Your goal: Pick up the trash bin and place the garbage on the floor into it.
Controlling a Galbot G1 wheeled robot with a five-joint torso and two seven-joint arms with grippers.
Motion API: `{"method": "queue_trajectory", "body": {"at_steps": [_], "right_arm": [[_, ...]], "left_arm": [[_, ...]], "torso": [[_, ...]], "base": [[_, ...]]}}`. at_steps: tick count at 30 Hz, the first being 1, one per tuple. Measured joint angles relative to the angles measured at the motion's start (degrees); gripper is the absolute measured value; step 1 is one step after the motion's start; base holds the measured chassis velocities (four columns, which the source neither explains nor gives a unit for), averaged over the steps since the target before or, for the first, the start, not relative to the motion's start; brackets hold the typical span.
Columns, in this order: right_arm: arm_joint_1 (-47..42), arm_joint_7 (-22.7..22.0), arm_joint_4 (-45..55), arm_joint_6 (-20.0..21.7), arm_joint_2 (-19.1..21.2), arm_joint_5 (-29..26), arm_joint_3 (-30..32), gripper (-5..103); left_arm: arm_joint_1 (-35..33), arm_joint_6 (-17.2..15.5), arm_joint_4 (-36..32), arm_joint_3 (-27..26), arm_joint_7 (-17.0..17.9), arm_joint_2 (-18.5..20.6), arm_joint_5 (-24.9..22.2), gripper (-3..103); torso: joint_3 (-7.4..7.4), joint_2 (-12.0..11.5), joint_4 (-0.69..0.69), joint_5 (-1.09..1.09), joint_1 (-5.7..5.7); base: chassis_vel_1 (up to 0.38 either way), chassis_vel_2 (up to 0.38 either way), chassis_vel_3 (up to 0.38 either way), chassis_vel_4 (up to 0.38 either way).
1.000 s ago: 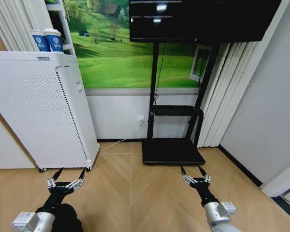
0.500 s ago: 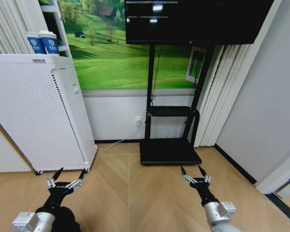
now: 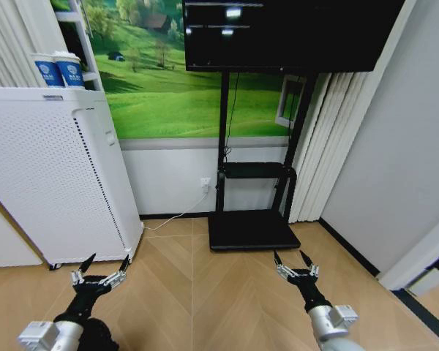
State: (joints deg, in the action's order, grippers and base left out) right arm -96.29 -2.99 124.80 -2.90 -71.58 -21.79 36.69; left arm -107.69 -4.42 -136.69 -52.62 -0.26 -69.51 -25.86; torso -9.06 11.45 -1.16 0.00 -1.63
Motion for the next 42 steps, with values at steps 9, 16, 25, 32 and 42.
{"method": "queue_trajectory", "body": {"at_steps": [9, 16, 25, 32, 42], "right_arm": [[0.0, -0.01, -0.01, 0.0, 0.0, 0.0, 0.0, 100], [0.01, -0.01, -0.01, -0.01, 0.0, 0.0, 0.0, 100], [0.0, -0.01, -0.01, -0.01, 0.0, 0.0, 0.01, 100], [0.0, -0.01, -0.01, -0.01, 0.0, 0.0, 0.0, 100], [0.01, -0.01, -0.01, -0.01, 0.0, 0.0, 0.0, 100]], "left_arm": [[-0.01, 0.0, 0.0, 0.0, -0.01, 0.0, 0.0, 100], [-0.01, 0.01, 0.0, 0.0, -0.01, 0.0, 0.0, 100], [-0.01, 0.01, 0.0, 0.0, -0.01, 0.0, 0.0, 100], [-0.01, 0.01, 0.0, 0.0, -0.01, 0.0, 0.0, 100], [-0.01, 0.01, 0.0, 0.0, 0.0, 0.0, 0.0, 100]], "torso": [[-1.01, 1.37, -0.03, 0.0, -0.36], [-1.93, 2.67, -0.01, 0.0, -0.73], [-3.24, 4.6, 0.0, 0.0, -1.34], [-4.16, 6.06, 0.0, 0.0, -1.89], [-5.46, 7.87, 0.01, 0.0, -2.41]], "base": [[-0.051, -0.05, -0.047, -0.052], [0.0, 0.0, 0.0, 0.0], [0.038, 0.031, 0.038, 0.042], [0.078, 0.076, 0.076, 0.083], [0.036, 0.04, 0.044, 0.038]]}}
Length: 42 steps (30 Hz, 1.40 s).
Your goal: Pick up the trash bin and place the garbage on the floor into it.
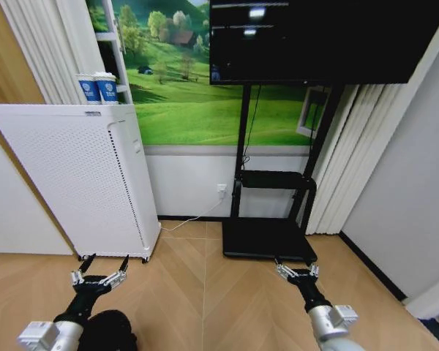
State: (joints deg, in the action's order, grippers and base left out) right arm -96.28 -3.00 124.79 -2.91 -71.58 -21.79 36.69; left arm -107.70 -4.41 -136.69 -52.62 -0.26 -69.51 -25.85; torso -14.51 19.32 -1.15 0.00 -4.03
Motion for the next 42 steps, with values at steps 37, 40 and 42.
{"method": "queue_trajectory", "body": {"at_steps": [37, 40, 42], "right_arm": [[0.0, 0.0, 0.0, 0.0, 0.0, 0.0, 0.0, 100], [-0.01, 0.0, 0.0, 0.0, 0.0, 0.0, 0.0, 100], [-0.01, 0.0, 0.0, 0.0, 0.0, 0.0, 0.0, 100]], "left_arm": [[0.0, 0.0, 0.0, 0.0, 0.0, 0.0, 0.0, 100], [0.0, 0.0, 0.0, 0.0, 0.0, 0.0, 0.0, 100], [0.0, 0.0, 0.0, 0.0, 0.0, 0.0, 0.0, 100]], "torso": [[-5.53, 8.74, 0.01, 0.0, -3.2], [-5.8, 9.19, -0.01, 0.0, -3.36], [-5.88, 9.31, -0.01, 0.0, -3.41]], "base": [[-0.02, -0.025, -0.023, -0.021], [-0.048, -0.039, -0.055, -0.045], [0.0, 0.0, 0.0, 0.0]]}}
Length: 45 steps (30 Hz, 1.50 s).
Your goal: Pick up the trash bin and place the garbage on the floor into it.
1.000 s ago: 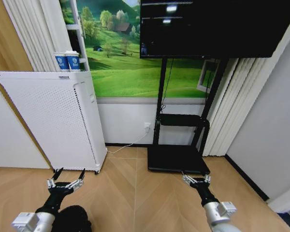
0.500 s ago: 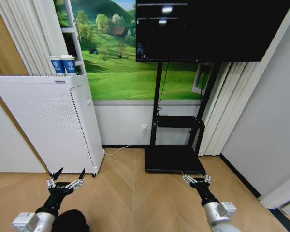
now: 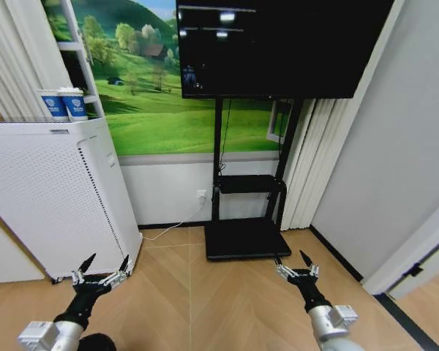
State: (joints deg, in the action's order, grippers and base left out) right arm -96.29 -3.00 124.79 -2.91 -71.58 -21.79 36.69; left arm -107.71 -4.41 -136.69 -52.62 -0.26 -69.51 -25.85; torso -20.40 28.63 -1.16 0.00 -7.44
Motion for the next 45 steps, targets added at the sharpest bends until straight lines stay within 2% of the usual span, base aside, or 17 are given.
{"method": "queue_trajectory", "body": {"at_steps": [26, 45], "right_arm": [[0.0, 0.0, 0.0, 0.0, 0.0, 0.0, 0.0, 100], [0.0, 0.0, 0.0, 0.0, 0.0, 0.0, 0.0, 100]], "left_arm": [[0.0, 0.0, 0.0, 0.0, 0.0, 0.0, 0.0, 100], [0.0, 0.0, 0.0, 0.0, 0.0, 0.0, 0.0, 100]], "torso": [[-2.3, 3.85, 0.02, 0.0, -1.55], [-4.93, 8.44, 0.03, 0.0, -3.48]], "base": [[0.02, 0.021, 0.022, 0.022], [0.0, 0.0, 0.0, 0.0]]}}
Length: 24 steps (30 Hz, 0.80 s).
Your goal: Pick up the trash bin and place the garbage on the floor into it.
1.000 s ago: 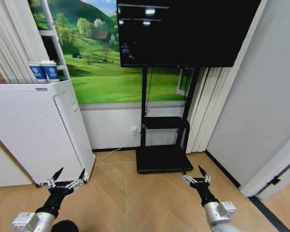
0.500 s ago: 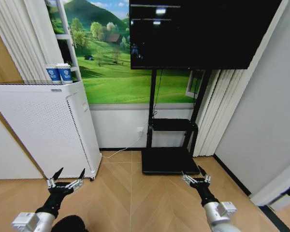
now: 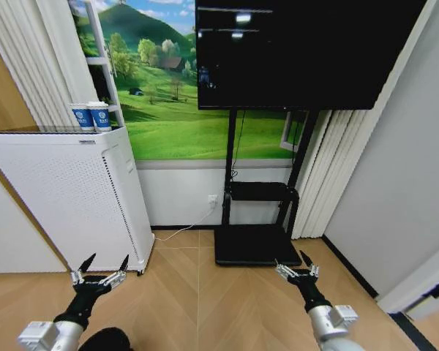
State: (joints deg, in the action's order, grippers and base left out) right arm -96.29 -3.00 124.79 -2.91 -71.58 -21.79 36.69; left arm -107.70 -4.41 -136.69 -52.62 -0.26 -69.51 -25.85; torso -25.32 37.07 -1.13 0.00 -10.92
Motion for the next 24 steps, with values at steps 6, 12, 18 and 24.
{"method": "queue_trajectory", "body": {"at_steps": [6, 12, 18, 24], "right_arm": [[0.0, 0.0, 0.0, 0.0, 0.0, 0.0, 0.0, 100], [0.0, 0.0, 0.0, 0.0, 0.0, 0.0, 0.0, 100], [0.0, 0.0, 0.0, 0.0, 0.0, 0.0, 0.0, 100], [0.0, 0.0, 0.0, 0.0, 0.0, 0.0, 0.0, 100]], "left_arm": [[0.0, 0.0, 0.0, 0.0, 0.0, 0.0, 0.0, 100], [0.0, 0.0, 0.0, 0.0, 0.0, 0.0, 0.0, 100], [0.0, 0.0, 0.0, 0.0, 0.0, 0.0, 0.0, 100], [0.0, 0.0, 0.0, 0.0, 0.0, 0.0, 0.01, 100]], "torso": [[-0.86, 1.48, 0.0, 0.0, -0.62], [-1.49, 2.54, 0.0, 0.0, -1.04], [-2.11, 3.54, 0.0, 0.0, -1.44], [-2.55, 4.39, 0.0, 0.0, -1.87]], "base": [[0.0, 0.0, 0.0, 0.0], [0.0, 0.0, 0.0, 0.0], [0.0, 0.0, 0.0, 0.0], [0.0, 0.0, 0.0, 0.0]]}}
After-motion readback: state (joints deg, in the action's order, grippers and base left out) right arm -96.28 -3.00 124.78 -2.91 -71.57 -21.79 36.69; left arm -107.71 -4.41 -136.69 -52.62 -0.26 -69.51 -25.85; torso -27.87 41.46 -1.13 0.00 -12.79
